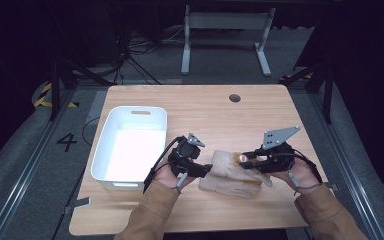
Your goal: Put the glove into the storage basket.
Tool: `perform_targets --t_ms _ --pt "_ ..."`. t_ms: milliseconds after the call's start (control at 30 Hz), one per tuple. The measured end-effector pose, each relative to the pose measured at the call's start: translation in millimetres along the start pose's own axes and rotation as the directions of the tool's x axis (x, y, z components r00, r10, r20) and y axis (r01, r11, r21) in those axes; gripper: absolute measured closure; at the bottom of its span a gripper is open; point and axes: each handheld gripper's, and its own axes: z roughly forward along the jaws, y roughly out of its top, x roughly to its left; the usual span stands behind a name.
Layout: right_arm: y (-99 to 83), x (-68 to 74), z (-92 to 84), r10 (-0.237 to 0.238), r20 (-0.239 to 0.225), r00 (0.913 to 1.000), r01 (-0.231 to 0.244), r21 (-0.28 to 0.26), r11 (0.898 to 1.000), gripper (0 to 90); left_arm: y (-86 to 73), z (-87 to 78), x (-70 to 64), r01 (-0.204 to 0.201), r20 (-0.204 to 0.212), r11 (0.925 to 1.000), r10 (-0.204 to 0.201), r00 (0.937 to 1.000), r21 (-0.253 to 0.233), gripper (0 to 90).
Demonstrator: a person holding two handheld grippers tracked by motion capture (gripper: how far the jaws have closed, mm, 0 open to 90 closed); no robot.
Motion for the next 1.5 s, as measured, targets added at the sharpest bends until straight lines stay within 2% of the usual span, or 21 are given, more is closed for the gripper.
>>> perform_targets --t_ms 33,233,700,1133,1500 --pt "1.5 1.7 4.2 -0.019 -0.012 0.9998 0.019 -0.002 1.0 66.3 -0.8 -0.5 0.2 -0.001 -0.003 1.0 0.001 1.0 0.005 39.4" --pt "3.8 6.9 16.6 -0.037 -0.037 0.9986 0.038 0.014 0.999 66.3 -2.7 -2.1 0.7 0.005 -0.005 1.0 -0.005 1.0 0.002 39.3" --pt "-0.8 10.7 38.9 -0.037 -0.064 0.9973 0.04 0.057 0.998 66.1 -2.9 -4.6 2.0 0.006 -0.011 0.9999 -0.006 0.9999 -0.008 39.3" --pt "-6.7 9.4 48.2 -0.031 -0.077 0.9965 0.038 0.092 0.995 65.7 -3.1 -6.2 2.8 0.007 -0.013 0.9999 -0.007 0.9999 -0.011 39.2" --pt "-10.6 9.4 53.8 -0.044 -0.059 0.9973 0.052 0.141 0.989 64.0 -2.7 -5.4 2.6 0.009 -0.01 0.9999 -0.009 0.9999 -0.01 39.1"
